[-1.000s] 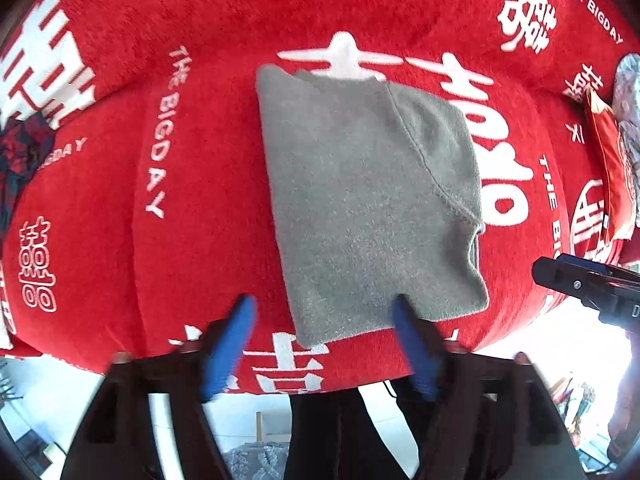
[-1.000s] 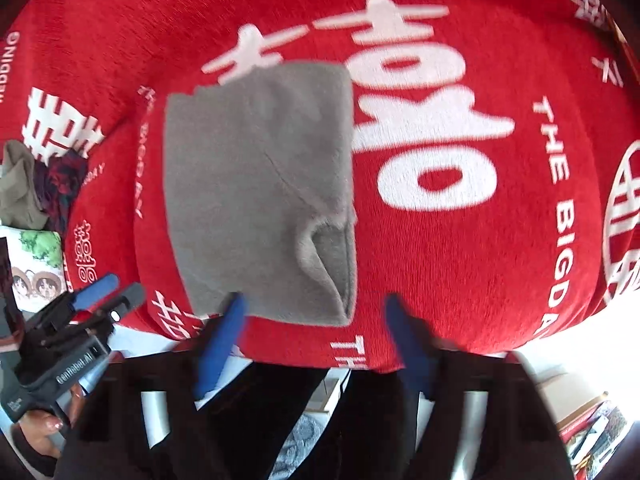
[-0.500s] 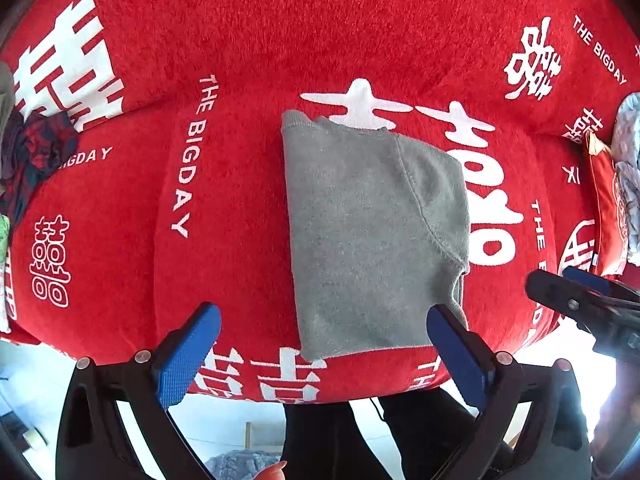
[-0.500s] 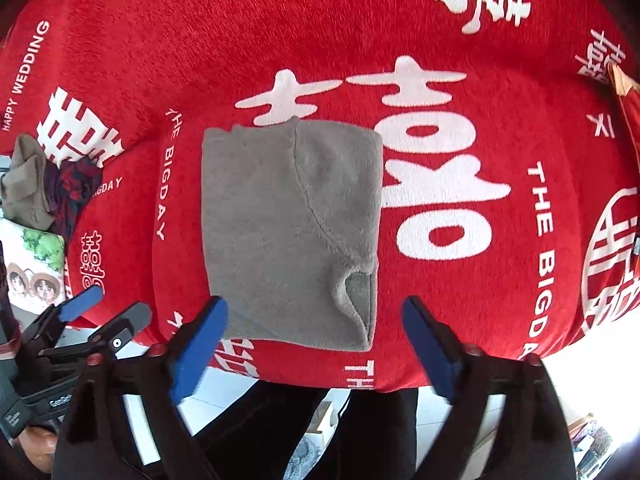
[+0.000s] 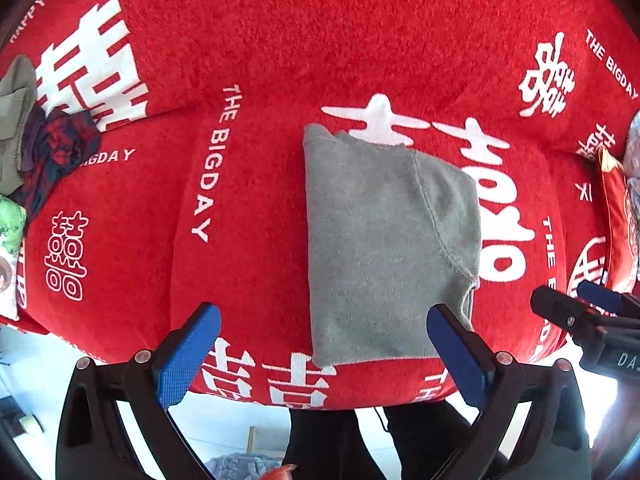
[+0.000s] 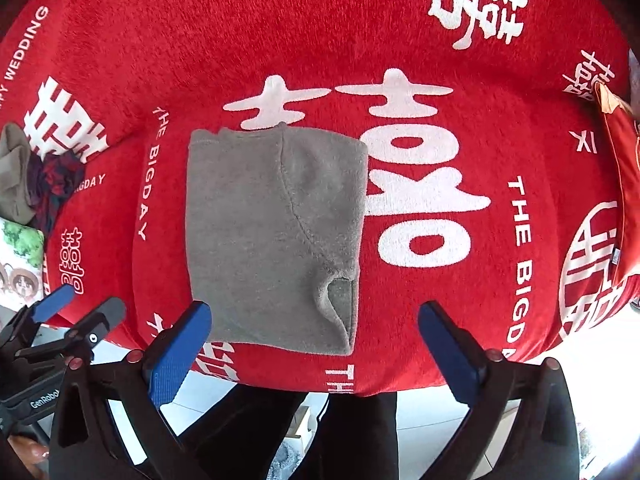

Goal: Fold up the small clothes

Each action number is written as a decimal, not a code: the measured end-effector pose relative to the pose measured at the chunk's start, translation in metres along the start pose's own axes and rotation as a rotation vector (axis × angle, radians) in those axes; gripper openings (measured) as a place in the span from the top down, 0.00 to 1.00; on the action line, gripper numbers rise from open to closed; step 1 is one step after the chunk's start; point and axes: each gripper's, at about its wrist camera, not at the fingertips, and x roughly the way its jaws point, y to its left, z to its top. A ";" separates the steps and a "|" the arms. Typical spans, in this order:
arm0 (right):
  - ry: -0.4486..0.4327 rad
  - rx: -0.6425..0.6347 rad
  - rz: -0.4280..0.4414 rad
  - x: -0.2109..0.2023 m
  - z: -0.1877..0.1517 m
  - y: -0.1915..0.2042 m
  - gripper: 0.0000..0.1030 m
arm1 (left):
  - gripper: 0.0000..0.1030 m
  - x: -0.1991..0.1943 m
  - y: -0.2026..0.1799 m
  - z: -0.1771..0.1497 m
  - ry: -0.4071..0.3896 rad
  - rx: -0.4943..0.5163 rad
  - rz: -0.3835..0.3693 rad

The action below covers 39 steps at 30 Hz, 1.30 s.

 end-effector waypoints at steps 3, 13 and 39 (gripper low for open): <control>-0.007 -0.004 -0.009 -0.002 0.000 0.002 0.00 | 0.00 -0.001 0.002 0.002 -0.005 -0.008 0.012; -0.018 0.005 -0.012 -0.006 0.001 0.003 0.00 | 0.00 -0.002 0.002 0.002 0.015 -0.002 0.025; -0.018 -0.003 -0.001 -0.006 0.004 0.006 0.00 | 0.00 -0.002 -0.001 0.002 0.014 0.009 0.056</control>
